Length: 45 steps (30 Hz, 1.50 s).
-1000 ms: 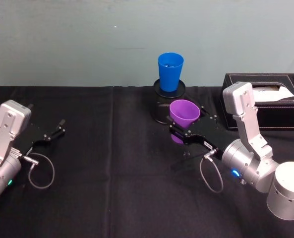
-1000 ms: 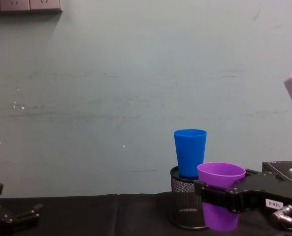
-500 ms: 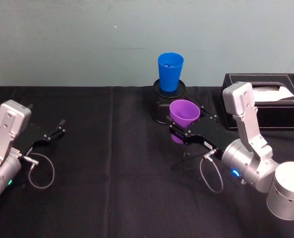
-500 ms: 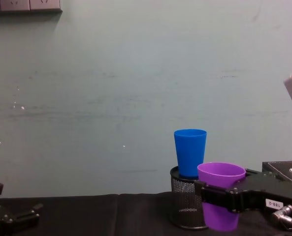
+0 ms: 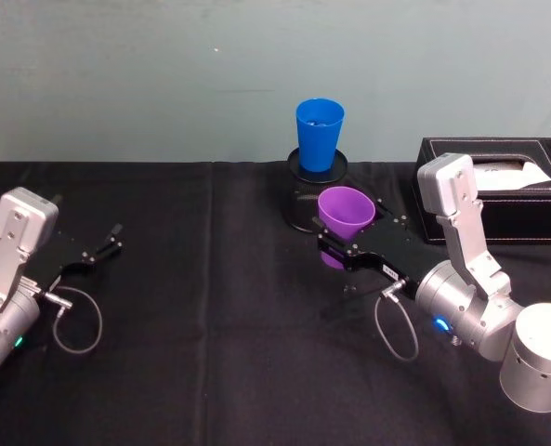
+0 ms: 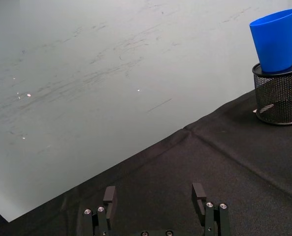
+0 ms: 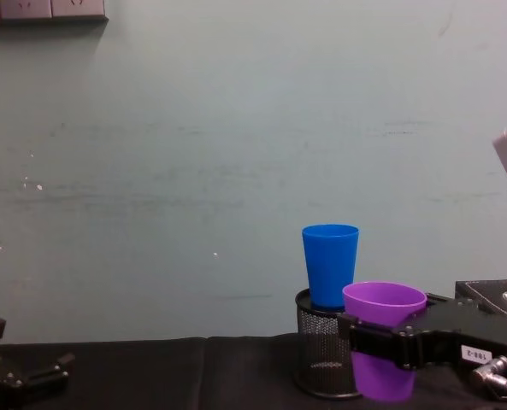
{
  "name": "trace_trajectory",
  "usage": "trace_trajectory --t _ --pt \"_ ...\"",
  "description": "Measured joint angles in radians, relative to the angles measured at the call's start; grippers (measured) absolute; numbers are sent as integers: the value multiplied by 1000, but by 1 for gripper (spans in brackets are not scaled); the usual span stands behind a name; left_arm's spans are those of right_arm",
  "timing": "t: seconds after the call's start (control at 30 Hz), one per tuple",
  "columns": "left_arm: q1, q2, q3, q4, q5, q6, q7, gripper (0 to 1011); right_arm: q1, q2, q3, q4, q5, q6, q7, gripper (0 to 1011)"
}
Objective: Pick up one cup with a gripper and tap it against the other cup.
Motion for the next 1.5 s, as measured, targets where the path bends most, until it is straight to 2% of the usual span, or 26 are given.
trace_trajectory --t 1.5 --pt "0 0 0 0 0 0 0 1000 0 0 0 0 0 0 0 738"
